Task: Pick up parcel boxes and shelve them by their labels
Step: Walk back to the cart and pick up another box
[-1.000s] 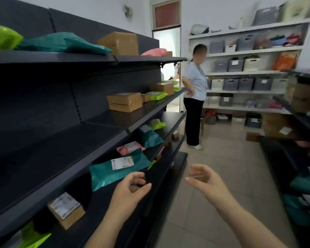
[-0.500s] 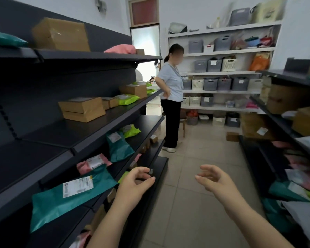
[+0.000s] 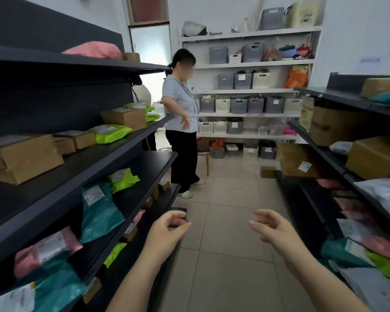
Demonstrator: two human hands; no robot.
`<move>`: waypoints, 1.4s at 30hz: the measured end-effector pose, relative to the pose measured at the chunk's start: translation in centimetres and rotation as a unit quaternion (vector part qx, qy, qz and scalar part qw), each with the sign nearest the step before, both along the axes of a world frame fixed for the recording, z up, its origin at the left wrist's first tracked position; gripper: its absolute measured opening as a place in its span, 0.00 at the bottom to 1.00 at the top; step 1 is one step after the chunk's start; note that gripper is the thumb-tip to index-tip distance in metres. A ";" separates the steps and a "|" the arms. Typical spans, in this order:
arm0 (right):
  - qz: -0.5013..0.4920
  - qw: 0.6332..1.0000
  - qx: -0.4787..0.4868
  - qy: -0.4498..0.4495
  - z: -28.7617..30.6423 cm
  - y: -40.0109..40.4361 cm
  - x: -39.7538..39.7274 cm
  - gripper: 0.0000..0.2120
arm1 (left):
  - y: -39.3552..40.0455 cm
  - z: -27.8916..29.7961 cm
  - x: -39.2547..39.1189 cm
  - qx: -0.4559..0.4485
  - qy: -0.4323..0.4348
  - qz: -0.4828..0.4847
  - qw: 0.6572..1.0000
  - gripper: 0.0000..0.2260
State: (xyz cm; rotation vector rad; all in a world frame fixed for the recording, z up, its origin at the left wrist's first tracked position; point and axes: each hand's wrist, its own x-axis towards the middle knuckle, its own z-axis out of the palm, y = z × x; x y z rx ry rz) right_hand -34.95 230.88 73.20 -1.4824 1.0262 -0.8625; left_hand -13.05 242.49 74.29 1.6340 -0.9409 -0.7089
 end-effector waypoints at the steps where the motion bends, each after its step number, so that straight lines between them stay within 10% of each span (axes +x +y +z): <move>1: -0.003 1.000 0.001 0.001 0.0 -1.3 0.4 0.11 | -1.5 -0.1 0.7 -0.001 0.004 -0.004 1.000 0.08; 42: -0.115 0.992 0.049 0.016 -3.0 -76.7 16.8 0.13 | -83.7 -3.7 19.1 0.022 0.014 -0.111 0.993 0.07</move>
